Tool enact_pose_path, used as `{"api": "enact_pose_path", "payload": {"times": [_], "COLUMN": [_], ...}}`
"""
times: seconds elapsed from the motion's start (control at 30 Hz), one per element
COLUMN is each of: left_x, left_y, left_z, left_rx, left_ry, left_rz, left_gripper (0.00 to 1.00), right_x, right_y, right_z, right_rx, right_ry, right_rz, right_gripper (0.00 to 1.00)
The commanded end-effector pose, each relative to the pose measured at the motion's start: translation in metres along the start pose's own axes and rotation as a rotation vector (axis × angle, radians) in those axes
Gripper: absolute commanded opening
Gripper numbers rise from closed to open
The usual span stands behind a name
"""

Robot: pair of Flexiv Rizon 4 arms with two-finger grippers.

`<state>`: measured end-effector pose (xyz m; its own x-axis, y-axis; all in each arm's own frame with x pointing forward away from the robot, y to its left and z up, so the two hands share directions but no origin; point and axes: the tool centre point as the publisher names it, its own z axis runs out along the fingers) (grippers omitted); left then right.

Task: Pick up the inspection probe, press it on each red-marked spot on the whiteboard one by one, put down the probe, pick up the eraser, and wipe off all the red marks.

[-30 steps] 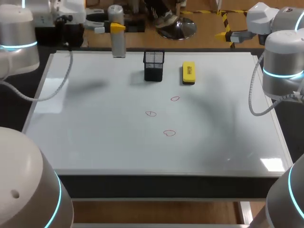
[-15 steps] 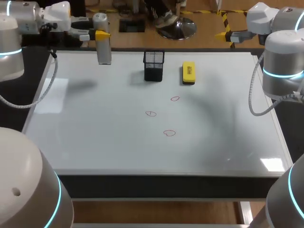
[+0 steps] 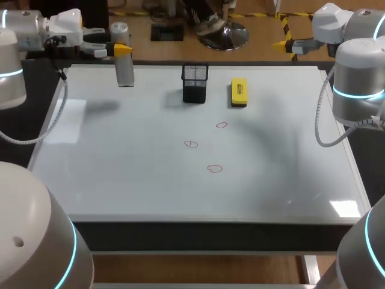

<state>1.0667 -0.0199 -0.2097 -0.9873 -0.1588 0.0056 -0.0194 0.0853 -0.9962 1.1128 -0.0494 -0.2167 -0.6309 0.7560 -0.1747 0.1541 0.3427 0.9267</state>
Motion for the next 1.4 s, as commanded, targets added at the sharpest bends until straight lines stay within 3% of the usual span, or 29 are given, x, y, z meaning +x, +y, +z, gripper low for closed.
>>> {"api": "enact_pose_path", "payload": {"times": [0.03, 0.47, 0.63, 0.77, 0.87, 1.13, 1.4], "left_x": [0.001, 0.001, 0.001, 0.001, 0.001, 0.001, 0.001], "left_y": [-0.001, -0.001, -0.001, -0.001, -0.001, -0.001, -0.001], "left_z": [0.0, 0.0, 0.0, 0.0, 0.0, 0.0, 0.0], "left_rx": [-0.001, -0.001, -0.001, -0.001, -0.001, -0.001, -0.001], "left_ry": [-0.002, -0.002, -0.002, -0.002, -0.002, -0.002, -0.002], "left_rz": [0.001, 0.001, 0.001, 0.001, 0.001, 0.001, 0.001], "left_gripper": [0.0, 0.0, 0.0, 0.0, 0.0, 0.0, 0.0], "right_x": [0.0, 0.0, 0.014, 0.017, 0.017, 0.021, 0.033], "right_y": [0.0, 0.0, -0.01, -0.019, -0.024, -0.038, -0.047], "right_z": [0.0, 0.0, 0.019, 0.021, 0.021, 0.026, 0.037], "right_rx": [0.001, 0.001, 0.303, 0.455, 0.526, 0.835, 0.977], "right_ry": [0.001, 0.001, 0.329, 0.489, 0.586, 0.806, 1.027], "right_rz": [0.0, 0.0, -0.191, -0.279, -0.337, -0.572, -0.77], "right_gripper": [1.0, 1.0, 1.0, 1.0, 1.0, 1.0, 1.0]}}
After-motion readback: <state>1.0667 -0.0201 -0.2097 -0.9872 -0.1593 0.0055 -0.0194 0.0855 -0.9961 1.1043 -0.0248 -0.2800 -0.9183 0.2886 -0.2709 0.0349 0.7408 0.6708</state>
